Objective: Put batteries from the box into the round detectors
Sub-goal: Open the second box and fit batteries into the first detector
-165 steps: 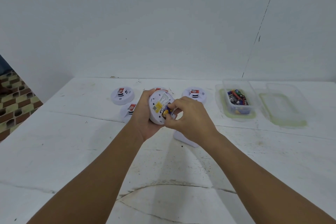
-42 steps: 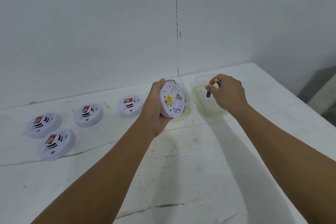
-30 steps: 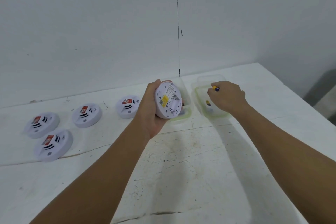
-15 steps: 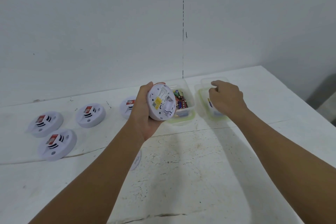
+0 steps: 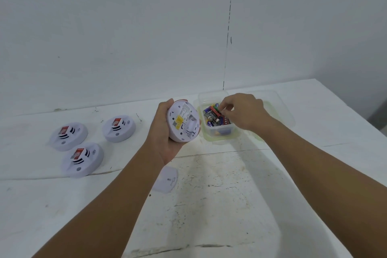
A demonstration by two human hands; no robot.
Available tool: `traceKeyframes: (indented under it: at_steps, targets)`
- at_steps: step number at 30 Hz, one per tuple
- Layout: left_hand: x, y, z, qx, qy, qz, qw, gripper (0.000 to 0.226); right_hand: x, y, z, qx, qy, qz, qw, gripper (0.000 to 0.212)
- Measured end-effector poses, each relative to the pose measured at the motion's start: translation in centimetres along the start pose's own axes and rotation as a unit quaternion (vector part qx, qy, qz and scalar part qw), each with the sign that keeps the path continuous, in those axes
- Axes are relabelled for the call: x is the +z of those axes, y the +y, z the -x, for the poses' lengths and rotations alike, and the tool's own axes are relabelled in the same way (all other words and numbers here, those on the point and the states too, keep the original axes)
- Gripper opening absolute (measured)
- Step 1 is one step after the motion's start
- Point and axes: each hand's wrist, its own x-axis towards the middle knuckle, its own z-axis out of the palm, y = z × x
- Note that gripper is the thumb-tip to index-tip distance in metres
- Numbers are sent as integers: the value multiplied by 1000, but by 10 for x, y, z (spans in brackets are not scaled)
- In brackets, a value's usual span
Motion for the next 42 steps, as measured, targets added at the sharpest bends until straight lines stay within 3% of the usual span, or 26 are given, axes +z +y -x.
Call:
traceKeyframes:
  at_steps: [4, 10, 14, 30, 37, 42]
  targets:
    - [-2, 2, 2, -5, 7, -3, 1000, 37, 9, -13, -13, -9, -68, 39, 997, 21]
    - [-5, 6, 1, -16, 14, 5, 1000, 37, 26, -25, -28, -21, -102, 76, 992, 16]
    - [-5, 7, 0, -22, 22, 6, 1000, 36, 33, -25, -33, -30, -85, 78, 993, 10]
    - [-9, 6, -3, -24, 32, -5, 999, 36, 33, -32, -41, -41, -138, 207, 968, 16]
    - [-9, 7, -1, -28, 39, 1, 999, 36, 33, -34, -40, -39, -144, 191, 970, 14]
    - [-7, 8, 1, -23, 31, -1, 999, 37, 33, -34, -40, -34, -130, 114, 984, 19]
